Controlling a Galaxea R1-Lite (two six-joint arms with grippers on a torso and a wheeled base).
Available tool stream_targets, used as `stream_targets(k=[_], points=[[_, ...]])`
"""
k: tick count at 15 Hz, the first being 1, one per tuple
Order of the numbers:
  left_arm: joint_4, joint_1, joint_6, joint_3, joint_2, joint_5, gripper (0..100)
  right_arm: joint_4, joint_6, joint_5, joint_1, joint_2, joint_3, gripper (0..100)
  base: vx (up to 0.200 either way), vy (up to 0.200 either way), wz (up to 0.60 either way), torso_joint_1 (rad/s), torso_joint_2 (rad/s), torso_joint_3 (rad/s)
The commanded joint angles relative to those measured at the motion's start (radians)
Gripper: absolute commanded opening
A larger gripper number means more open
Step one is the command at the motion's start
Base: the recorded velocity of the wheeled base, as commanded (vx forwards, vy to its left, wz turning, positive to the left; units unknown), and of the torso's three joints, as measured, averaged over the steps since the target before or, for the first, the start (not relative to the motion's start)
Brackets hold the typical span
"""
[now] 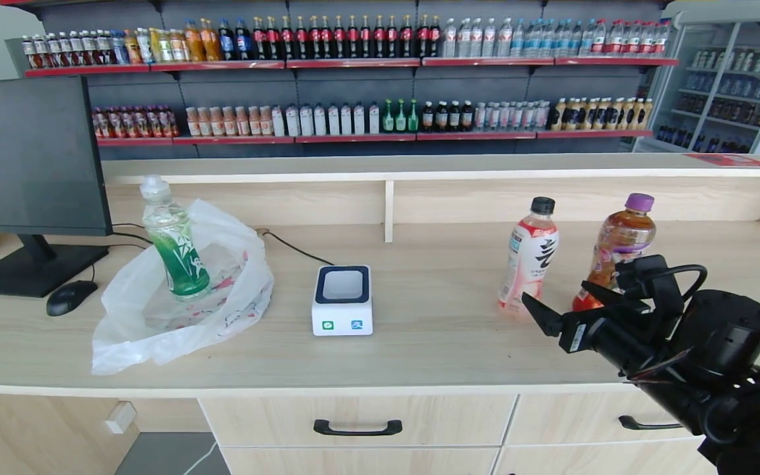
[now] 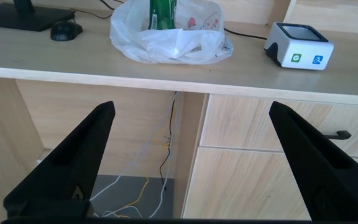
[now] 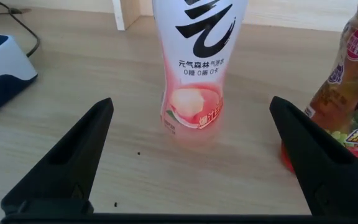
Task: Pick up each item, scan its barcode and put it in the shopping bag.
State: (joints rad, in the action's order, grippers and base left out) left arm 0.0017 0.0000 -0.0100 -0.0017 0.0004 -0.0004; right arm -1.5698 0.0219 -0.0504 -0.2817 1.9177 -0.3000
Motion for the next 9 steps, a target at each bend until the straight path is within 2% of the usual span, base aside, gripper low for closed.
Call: stream_targets(k=[1,5,9], points=[[0.0,0.0,-0.001,0.0,0.0,0.0,100,-0.001,0.01,0.0,0.009,0.046,-0.03,100,0.0,0.0,0.0,0.0,0.0,0.0],[0.0,0.0,-0.001,0.0,0.0,-0.001,100,-0.001,0.013,0.0,0.081,0.081,-0.1,100,0.0,0.0,0.0,0.0,0.0,0.0],[0.001,0.0,0.001,0.0,0.0,0.0,100,-0.001,0.024,0.0,0.098,0.121,-0.13,100,0.0,0.0,0.0,0.0,0.0,0.0]])
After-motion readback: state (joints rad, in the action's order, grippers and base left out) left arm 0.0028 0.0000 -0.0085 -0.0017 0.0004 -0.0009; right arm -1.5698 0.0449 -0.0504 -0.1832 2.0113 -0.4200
